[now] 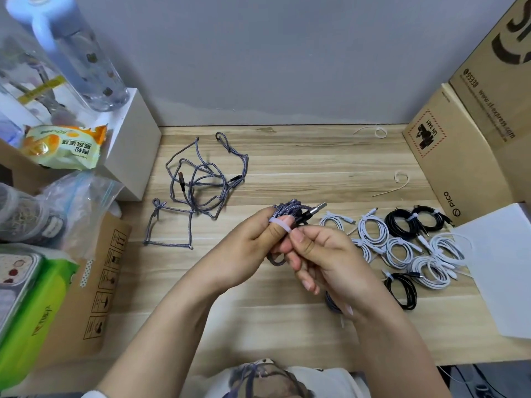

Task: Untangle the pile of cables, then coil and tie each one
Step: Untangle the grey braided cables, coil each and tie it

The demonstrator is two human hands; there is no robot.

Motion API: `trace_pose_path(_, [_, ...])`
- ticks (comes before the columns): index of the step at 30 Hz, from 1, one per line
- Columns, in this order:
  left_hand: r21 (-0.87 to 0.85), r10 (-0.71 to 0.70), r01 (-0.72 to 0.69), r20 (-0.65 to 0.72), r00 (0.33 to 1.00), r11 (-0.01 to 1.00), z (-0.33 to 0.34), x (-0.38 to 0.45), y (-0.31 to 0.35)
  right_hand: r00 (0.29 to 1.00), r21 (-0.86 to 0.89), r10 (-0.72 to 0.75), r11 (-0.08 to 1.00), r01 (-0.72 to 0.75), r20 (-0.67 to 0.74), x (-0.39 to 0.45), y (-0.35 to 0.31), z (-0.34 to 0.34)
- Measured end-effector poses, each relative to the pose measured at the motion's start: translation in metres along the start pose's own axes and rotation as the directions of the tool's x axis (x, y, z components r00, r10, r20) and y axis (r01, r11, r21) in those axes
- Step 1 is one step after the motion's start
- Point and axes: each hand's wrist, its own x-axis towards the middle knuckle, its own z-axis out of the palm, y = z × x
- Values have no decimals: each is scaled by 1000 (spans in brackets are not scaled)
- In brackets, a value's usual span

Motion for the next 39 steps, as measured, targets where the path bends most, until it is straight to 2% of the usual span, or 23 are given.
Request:
trace_pose_path(2, [-24, 0, -1, -35, 999, 1000, 1, 2, -6, 999, -56, 39, 998, -39, -4, 1, 0, 0])
trace_pose_path(4, [28, 28, -26, -92, 995, 999, 2, 3, -15, 996, -94, 68, 993, -74, -61, 3, 2, 2])
trace_pose_path(7, [101, 71, -60, -103, 992, 993, 8, 0, -19, 978, -40, 96, 994, -105, -185, 6, 7, 4])
trace_pose_path(11, [12, 29, -28, -124, 992, 1000, 11, -5, -17, 961, 87, 126, 990, -107, -246, 8, 9, 8])
trace_pose_path(14, [-75, -47, 39, -108, 993, 996, 10, -6, -15, 961, 90, 112, 992, -91, -253, 7, 6, 10])
trace_pose_path(17, [-176, -190, 174, -81, 978, 969, 5, 0, -17, 961, 60, 89, 995, -76, -261, 8, 6, 12])
trace_pose_path(19, [-191, -179, 169, -37, 983, 967, 3, 2, -21, 961, 50, 57, 998, -45, -272, 8, 6, 14])
trace_pose_path(22, [-181, -81, 82, 16, 997, 980, 3, -2, -22, 968, 36, 4, 999, 5, -249, 8, 6, 16])
trace_pose_path(25, [-225, -17, 14, -14, 1000, 974, 5, -1, -22, 971, 26, -6, 1000, 12, -238, 7, 6, 17])
trace_pose_path(29, [-238, -10, 1, -35, 999, 971, -2, 3, -25, 978, -160, -71, 986, 39, -196, 9, 17, 12])
trace_pose_path(32, [-235, -33, 20, -55, 998, 972, -5, 4, -27, 979, -325, -177, 936, 135, -102, 6, 19, 11])
trace_pose_path(36, [-295, -92, 52, -123, 988, 954, -3, 5, -30, 963, -392, -267, 891, 228, -47, 0, 11, 13])
trace_pose_path(39, [-321, -103, 47, -157, 982, 946, 1, 7, -30, 950, -416, -305, 874, 252, -64, -1, 11, 11])
